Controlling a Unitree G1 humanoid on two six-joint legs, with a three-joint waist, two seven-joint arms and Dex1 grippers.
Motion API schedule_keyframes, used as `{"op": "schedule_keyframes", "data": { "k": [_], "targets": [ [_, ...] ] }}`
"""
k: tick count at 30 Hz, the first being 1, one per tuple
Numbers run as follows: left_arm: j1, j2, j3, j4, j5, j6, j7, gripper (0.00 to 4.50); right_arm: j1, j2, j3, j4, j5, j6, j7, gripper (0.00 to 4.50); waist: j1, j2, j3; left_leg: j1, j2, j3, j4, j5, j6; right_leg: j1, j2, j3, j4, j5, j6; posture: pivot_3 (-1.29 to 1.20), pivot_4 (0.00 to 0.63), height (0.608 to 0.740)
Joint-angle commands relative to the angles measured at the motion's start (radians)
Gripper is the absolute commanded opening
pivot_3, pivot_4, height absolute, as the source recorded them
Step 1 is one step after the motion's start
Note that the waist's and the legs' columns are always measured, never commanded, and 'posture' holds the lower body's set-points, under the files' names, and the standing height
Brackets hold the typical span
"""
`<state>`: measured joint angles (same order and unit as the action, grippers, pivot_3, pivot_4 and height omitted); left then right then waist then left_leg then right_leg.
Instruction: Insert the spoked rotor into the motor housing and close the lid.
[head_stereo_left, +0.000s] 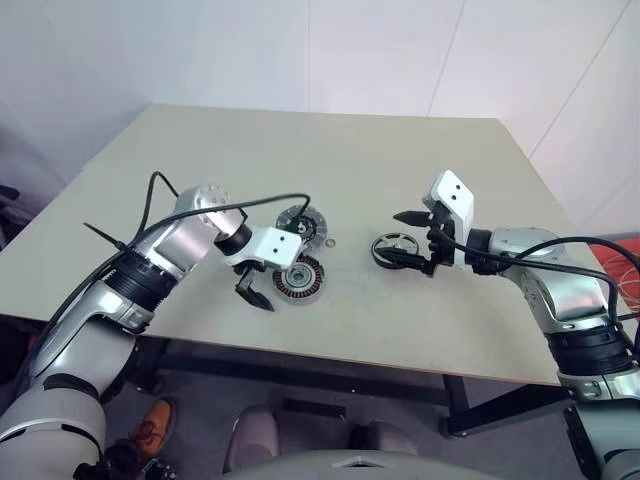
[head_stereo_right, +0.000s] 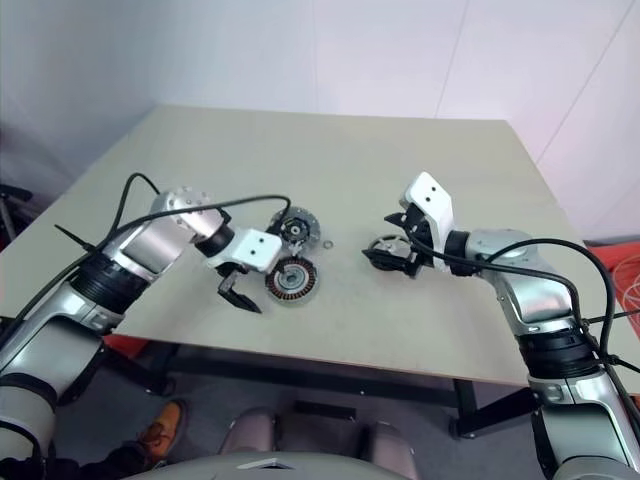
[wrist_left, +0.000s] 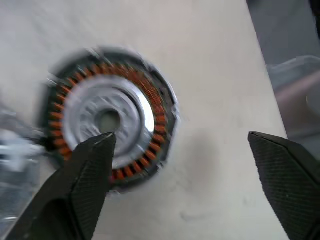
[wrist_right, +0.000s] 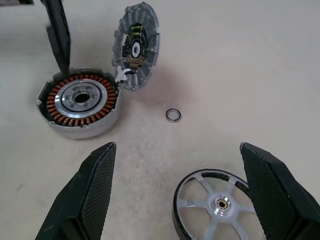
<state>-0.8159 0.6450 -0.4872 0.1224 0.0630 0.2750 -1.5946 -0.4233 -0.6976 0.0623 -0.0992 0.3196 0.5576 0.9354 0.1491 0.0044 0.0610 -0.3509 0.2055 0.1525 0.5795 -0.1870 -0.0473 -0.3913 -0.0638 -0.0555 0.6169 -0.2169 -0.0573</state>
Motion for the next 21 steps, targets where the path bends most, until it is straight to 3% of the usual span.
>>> {"op": "schedule_keyframes", "data": {
  "k": [1, 10, 15, 21],
  "targets": [
    [0.04, 0.022, 0.139, -0.13, -0.128, 0.172, 0.042, 4.46, -0.026, -0.007, -0.001, 0.022, -0.035, -0.05, -0.01, 4.5, -0.002, 0.0, 0.0, 0.0, 0.0, 0.0, 0.0, 0.0, 0.0, 0.0, 0.0, 0.0, 0.0, 0.0, 0.0, 0.0, 0.0, 0.74],
    [0.344, 0.018, 0.54, -0.344, -0.369, 0.498, 0.361, 4.46, -0.123, 0.099, 0.048, 0.227, -0.173, -0.143, -0.147, 4.5, -0.032, 0.001, 0.0, 0.001, 0.001, 0.0, 0.002, 0.001, -0.001, -0.001, 0.001, 0.0, 0.005, -0.001, -0.002, 0.0, 0.0, 0.74],
    [0.379, -0.001, 0.727, -0.19, -0.358, 0.346, 0.577, 4.46, -0.215, 0.203, 0.112, 0.432, -0.278, -0.248, -0.233, 4.5, -0.048, 0.001, 0.0, 0.001, 0.0, -0.001, 0.003, 0.001, -0.001, 0.0, 0.005, -0.001, 0.005, -0.001, -0.002, 0.0, 0.0, 0.74],
    [0.443, 0.031, 0.803, -0.138, -0.392, 0.284, 0.636, 4.46, -0.297, 0.288, 0.151, 0.601, -0.341, -0.308, -0.258, 4.5, -0.054, 0.001, 0.0, 0.0, 0.001, -0.002, 0.003, 0.001, -0.002, 0.0, 0.005, -0.001, 0.003, 0.0, -0.004, 0.0, 0.0, 0.74]
  ]
}}
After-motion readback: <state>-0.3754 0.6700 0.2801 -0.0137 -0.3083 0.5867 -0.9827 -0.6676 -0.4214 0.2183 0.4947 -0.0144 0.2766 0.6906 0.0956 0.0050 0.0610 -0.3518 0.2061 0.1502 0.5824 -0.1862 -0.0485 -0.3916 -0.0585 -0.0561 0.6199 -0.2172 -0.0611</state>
